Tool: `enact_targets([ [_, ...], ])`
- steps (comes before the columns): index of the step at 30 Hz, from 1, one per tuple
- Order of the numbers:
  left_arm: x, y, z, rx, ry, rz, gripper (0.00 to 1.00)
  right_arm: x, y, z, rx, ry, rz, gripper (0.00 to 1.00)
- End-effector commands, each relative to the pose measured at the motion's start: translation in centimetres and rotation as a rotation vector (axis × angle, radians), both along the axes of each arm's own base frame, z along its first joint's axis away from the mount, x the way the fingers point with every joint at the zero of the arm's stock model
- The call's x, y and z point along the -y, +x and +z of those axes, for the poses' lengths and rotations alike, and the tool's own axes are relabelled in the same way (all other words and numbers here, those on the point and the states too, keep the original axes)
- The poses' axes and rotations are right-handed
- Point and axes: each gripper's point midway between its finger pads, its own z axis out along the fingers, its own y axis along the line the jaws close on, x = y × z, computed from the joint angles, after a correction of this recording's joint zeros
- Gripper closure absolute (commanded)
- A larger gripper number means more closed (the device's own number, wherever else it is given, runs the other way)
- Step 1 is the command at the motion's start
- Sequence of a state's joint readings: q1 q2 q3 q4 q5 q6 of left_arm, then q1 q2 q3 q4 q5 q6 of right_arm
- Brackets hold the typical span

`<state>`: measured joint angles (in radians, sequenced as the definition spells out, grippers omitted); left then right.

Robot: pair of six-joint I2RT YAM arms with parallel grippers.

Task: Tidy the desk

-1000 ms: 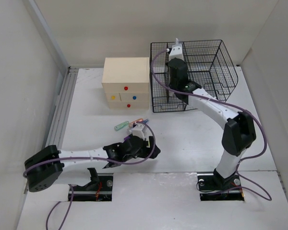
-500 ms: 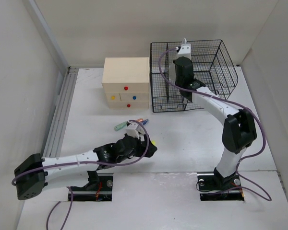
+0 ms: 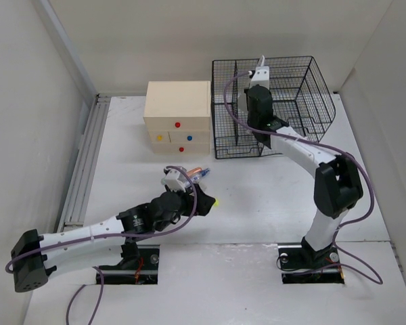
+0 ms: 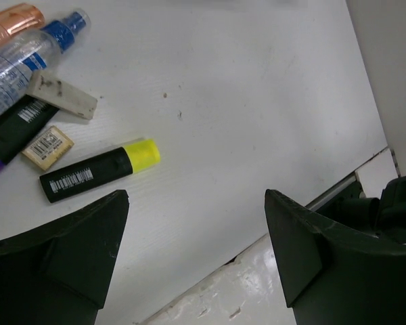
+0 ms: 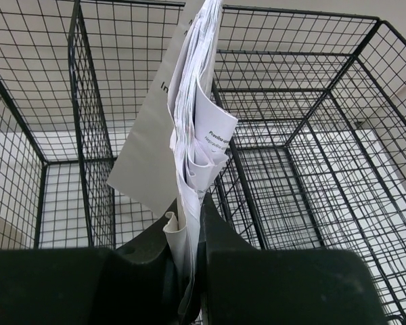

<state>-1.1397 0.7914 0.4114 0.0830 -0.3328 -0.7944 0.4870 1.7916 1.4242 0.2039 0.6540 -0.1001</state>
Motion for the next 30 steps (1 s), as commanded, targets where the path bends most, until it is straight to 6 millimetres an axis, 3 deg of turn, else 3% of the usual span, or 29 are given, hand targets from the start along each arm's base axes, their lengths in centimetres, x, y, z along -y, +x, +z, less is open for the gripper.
enact_targets([
  [1,-0.2,1.2,3.6,0.075,-0.041,0.054,0.21,-2.4,-1.3,-1.0,-0.037,0.019,0.099,0.92],
  [9,-0.1,1.2,4.5,0.081,-0.059,0.055,0.21,-3.4,-3.2,0.7,0.007,0.014,0.061,1.00],
  [16,-0.7,0.7,4.2,0.075,-0.075,0.048,0.21,-1.5,-3.3,3.9,0.097,0.037,-0.050,1.00],
  [25,-0.8,0.7,4.0,0.072,-0.066,0.048,0.21,1.6,-2.3,4.7,0.119,0.041,-0.112,1.00],
  [30,-0.7,0.8,3.9,0.072,-0.066,0.048,0.21,1.8,-1.9,4.2,0.111,0.036,-0.112,1.00],
])
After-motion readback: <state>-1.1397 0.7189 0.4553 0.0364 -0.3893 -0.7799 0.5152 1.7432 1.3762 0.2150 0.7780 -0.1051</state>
